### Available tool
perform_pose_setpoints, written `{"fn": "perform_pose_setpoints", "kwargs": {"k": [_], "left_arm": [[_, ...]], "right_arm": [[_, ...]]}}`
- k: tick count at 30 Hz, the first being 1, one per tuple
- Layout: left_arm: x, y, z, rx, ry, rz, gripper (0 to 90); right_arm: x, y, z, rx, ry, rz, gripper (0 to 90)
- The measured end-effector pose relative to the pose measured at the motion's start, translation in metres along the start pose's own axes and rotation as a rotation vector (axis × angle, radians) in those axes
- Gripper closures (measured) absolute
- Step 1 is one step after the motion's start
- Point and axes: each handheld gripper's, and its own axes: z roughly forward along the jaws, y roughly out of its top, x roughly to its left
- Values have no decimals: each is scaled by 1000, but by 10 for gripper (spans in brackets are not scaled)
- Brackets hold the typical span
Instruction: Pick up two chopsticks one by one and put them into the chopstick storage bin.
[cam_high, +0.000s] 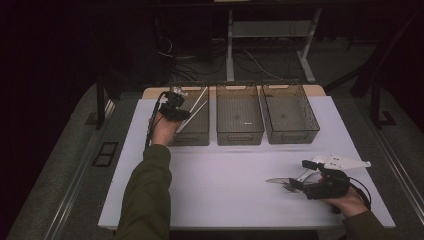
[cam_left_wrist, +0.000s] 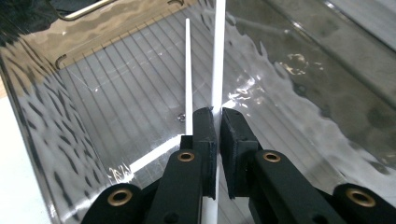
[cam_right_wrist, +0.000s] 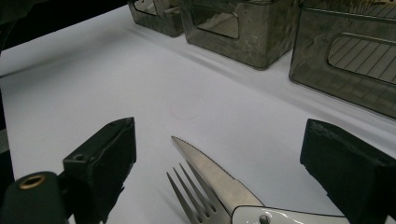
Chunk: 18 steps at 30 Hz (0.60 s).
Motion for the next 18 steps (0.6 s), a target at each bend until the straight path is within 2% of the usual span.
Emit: {"fn": "perform_pose_setpoints", "kwargs": {"k": [6,11,18], "left_arm": [[-1,0,1,1,21,-8,825],[-2,1,-2,-12,19,-3,811],[-5,4,-14,-58,-9,13,767]], "right_arm": [[1,0,0,0,3,-4,108],[1,0,0,-2,2,-4,107],[1,0,0,0,1,-4,108]]}}
